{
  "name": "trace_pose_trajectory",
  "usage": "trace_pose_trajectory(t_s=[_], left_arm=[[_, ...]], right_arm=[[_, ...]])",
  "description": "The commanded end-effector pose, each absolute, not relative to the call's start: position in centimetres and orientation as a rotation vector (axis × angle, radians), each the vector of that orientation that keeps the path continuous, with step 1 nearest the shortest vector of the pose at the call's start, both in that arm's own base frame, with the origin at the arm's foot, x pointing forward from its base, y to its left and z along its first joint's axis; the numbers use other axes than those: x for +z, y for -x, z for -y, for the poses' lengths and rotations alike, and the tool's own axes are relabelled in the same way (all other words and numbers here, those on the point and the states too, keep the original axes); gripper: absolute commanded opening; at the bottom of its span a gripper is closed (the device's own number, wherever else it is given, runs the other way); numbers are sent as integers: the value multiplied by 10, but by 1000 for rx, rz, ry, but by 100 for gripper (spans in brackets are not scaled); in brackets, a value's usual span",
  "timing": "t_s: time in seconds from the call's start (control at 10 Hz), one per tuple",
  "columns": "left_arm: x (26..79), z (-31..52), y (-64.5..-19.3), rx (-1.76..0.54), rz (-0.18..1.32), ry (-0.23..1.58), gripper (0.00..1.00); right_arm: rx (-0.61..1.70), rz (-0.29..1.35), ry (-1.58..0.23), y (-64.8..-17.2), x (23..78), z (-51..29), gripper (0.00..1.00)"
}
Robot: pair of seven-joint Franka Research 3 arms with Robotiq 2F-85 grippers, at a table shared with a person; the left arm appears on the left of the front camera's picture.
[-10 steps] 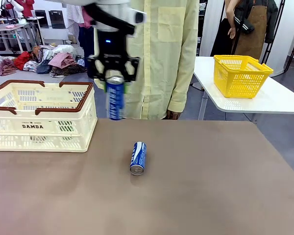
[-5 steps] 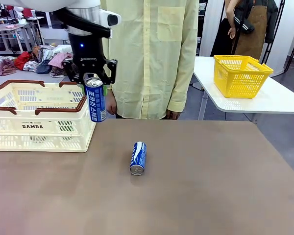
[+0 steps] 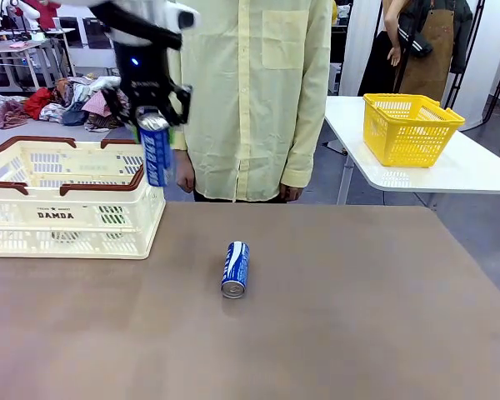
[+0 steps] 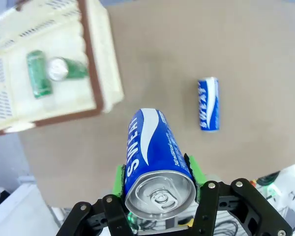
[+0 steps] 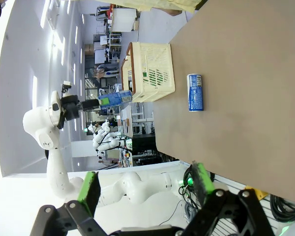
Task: Place the drinks into the Shopping basket.
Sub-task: Pick up one drink and place it into the Shopping basket.
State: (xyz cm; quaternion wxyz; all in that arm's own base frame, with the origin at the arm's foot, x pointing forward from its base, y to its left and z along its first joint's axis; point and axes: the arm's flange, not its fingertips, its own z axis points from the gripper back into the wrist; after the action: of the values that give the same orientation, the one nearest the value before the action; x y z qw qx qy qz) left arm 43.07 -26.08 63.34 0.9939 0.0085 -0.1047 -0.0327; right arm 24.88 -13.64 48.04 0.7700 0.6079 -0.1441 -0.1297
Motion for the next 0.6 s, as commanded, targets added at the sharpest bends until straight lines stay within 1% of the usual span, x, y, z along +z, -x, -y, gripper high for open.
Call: trace_pose_trajectory(t_s=[0.0, 0.1, 0.2, 0.3, 0.5], left_arm=[[668, 213, -458, -84, 245, -12, 0], [678, 186, -473, -74, 237, -18, 0], [681, 158, -493, -7, 251, -34, 0], [675, 129, -514, 19, 267, -75, 0], [650, 84, -540, 19, 241, -40, 0]], right_arm=[[-292, 316, -1337, -250, 485, 135, 100], [-292, 316, -1337, -250, 485, 135, 100], [-292, 316, -1337, -250, 485, 135, 100], [-292, 316, -1337, -250, 485, 135, 100], [-292, 316, -1337, -250, 485, 135, 100]])
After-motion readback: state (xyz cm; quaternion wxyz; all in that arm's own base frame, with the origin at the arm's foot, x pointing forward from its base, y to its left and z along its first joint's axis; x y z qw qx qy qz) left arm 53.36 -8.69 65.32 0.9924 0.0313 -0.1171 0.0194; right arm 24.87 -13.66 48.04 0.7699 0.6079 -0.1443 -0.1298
